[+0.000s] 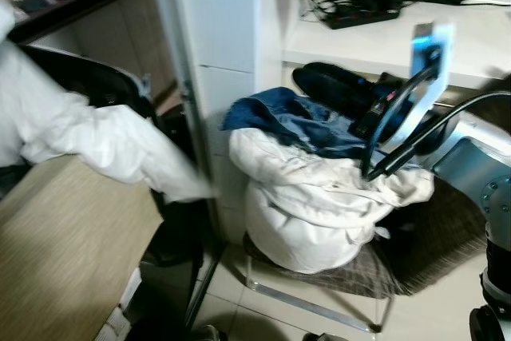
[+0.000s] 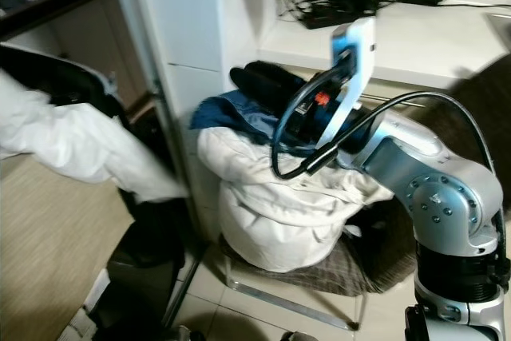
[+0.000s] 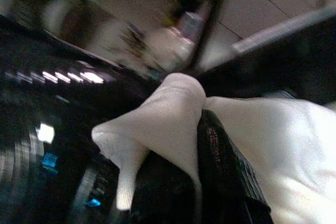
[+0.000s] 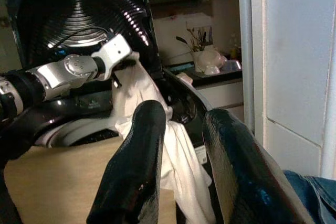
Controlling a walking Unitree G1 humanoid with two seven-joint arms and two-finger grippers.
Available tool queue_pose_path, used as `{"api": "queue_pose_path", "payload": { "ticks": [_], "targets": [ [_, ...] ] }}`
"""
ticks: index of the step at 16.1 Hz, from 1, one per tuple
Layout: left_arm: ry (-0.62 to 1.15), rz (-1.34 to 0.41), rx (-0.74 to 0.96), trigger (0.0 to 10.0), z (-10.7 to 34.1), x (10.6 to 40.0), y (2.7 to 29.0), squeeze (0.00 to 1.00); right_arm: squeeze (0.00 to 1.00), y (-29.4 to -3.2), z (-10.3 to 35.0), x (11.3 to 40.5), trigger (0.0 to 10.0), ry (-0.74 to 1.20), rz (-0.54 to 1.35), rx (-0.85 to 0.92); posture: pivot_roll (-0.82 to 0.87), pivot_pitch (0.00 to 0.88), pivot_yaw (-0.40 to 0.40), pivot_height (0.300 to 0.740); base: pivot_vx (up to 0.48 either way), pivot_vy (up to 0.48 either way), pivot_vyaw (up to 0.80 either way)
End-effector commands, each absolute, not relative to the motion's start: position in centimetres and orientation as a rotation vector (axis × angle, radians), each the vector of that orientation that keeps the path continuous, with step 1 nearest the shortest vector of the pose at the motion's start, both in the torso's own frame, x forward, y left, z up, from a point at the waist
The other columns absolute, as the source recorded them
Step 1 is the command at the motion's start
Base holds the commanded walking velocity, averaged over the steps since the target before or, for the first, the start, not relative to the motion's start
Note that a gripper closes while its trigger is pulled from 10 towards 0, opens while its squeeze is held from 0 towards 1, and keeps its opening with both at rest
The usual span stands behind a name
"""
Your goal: Clothes washing
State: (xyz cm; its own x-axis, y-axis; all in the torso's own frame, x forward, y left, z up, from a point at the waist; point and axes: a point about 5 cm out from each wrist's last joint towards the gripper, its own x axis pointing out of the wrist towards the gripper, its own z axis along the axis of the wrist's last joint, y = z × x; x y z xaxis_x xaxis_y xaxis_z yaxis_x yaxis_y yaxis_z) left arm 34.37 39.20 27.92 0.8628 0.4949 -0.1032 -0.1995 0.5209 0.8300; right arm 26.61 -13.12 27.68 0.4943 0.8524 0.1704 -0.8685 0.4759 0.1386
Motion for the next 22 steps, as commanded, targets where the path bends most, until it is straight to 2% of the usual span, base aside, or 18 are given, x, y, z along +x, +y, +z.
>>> {"api": "queue_pose_path", "payload": {
  "ticks": [1, 2, 3, 4, 12, 16, 18, 20, 22],
  "targets": [
    [0.401, 0.416, 0.86, 2.9, 27.5, 33.7, 39.9, 0.0, 0.0, -12.7, 27.5, 26.1, 10.0, -0.069, 1.081, 0.186, -0.09, 0.011, 0.086, 0.74, 0.0, 0.0, 0.0],
    [0.47, 0.373, 0.807, 7.7, 26.4, 33.5, 40.1, 0.0, 0.0, -12.4, 27.3, 25.8, 10.0, -0.052, 1.107, 0.174, -0.09, 0.011, 0.086, 0.74, 0.0, 0.0, 0.0],
    [0.479, 0.353, 0.763, 10.0, 26.1, 33.4, 40.1, 0.0, 0.0, -12.0, 26.8, 25.5, 10.0, -0.027, 1.132, 0.153, -0.09, 0.007, 0.082, 0.74, 0.0, 0.0, 0.0],
    [0.483, 0.334, 0.712, 10.0, 26.2, 33.3, 40.1, 1.0, 0.0, -11.7, 26.3, 25.4, 10.0, -0.001, 1.144, 0.133, -0.09, 0.007, 0.081, 0.74, 0.0, 0.0, 0.0],
    [0.535, 0.28, 0.566, 10.0, 25.8, 32.8, 40.2, 1.0, 0.0, -11.9, 25.2, 25.5, 10.0, 0.04, 1.138, 0.128, -0.07, 0.004, 0.081, 0.74, 0.0, 0.0, 0.0],
    [0.464, 0.241, 0.317, 10.0, 24.5, 33.0, 39.7, 1.0, 0.0, -12.2, 23.8, 26.8, 10.0, 0.094, 1.01, 0.17, -0.07, 0.0, 0.072, 0.74, 0.0, 0.0, 0.0],
    [0.369, 0.341, 0.207, 10.0, 24.4, 32.9, 40.1, 1.0, 0.0, -12.1, 23.1, 27.3, 10.0, 0.117, 0.949, 0.21, -0.06, 0.0, 0.069, 0.74, 0.0, 0.0, 0.0],
    [0.31, 0.445, 0.223, 10.0, 24.6, 32.4, 41.0, 1.0, 0.0, -12.3, 22.8, 27.5, 10.0, 0.107, 0.906, 0.244, -0.06, 0.0, 0.06, 0.74, 0.0, 0.0, 0.0],
    [0.261, 0.539, 0.386, 10.0, 25.6, 32.0, 41.7, 1.0, 0.0, -12.2, 22.3, 27.8, 10.0, 0.113, 0.863, 0.266, -0.06, 0.0, 0.056, 0.74, 0.0, 0.0, 0.0]
  ]
}}
